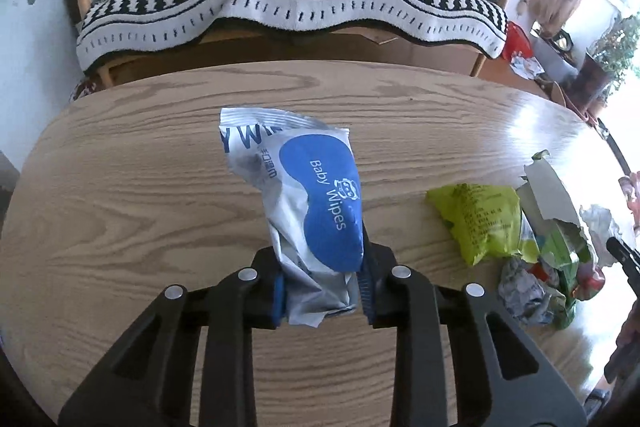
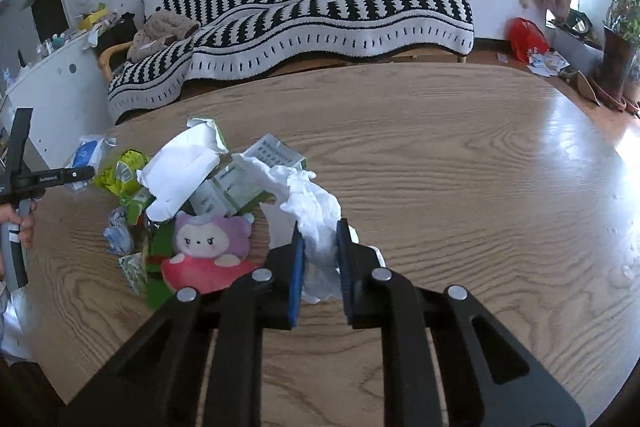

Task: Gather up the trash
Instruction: 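Carry the wipes pack and tissue over the bin and open both grippers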

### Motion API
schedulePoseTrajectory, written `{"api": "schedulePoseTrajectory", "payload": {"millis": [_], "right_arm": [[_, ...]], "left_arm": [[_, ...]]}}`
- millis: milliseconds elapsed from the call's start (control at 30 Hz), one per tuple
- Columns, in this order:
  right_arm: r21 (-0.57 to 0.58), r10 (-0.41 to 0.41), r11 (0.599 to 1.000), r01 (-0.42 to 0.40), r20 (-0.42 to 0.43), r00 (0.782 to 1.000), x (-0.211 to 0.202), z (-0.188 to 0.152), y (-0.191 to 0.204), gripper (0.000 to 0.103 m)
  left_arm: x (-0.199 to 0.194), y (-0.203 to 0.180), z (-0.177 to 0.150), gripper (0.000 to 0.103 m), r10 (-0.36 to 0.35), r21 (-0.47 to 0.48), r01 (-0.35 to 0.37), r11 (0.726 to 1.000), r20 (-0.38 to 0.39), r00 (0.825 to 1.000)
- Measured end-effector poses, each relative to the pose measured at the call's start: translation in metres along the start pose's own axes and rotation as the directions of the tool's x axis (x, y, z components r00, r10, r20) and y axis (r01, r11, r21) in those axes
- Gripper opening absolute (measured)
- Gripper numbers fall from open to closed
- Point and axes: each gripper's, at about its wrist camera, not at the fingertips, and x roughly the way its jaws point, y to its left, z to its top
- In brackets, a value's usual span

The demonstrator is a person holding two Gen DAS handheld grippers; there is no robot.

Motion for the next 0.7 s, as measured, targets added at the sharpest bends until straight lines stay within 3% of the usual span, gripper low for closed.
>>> {"api": "schedulePoseTrajectory", "payload": {"millis": [333, 533, 700], "right_arm": [[0.07, 0.016, 0.997, -0.018, 0.036, 0.999, -0.027, -0.012, -0.003, 0.016], [0.089, 0.014, 0.996, -0.025, 0.118, 0.993, -0.084, -0.012, 0.003, 0.016], [0.108, -0.021, 0.994, 0.003, 0.166, 0.986, -0.14, -0.029, -0.002, 0.016]], "left_arm": [[-0.036, -0.014, -0.022, 0.023, -0.082, 0.026, 0.081, 0.996, 0.04, 0.996], [-0.084, -0.064, -0.042, 0.023, -0.156, 0.152, 0.141, 0.978, 0.092, 0.984], [-0.117, -0.126, -0.072, 0.023, -0.217, 0.286, 0.182, 0.941, 0.096, 0.972]]}}
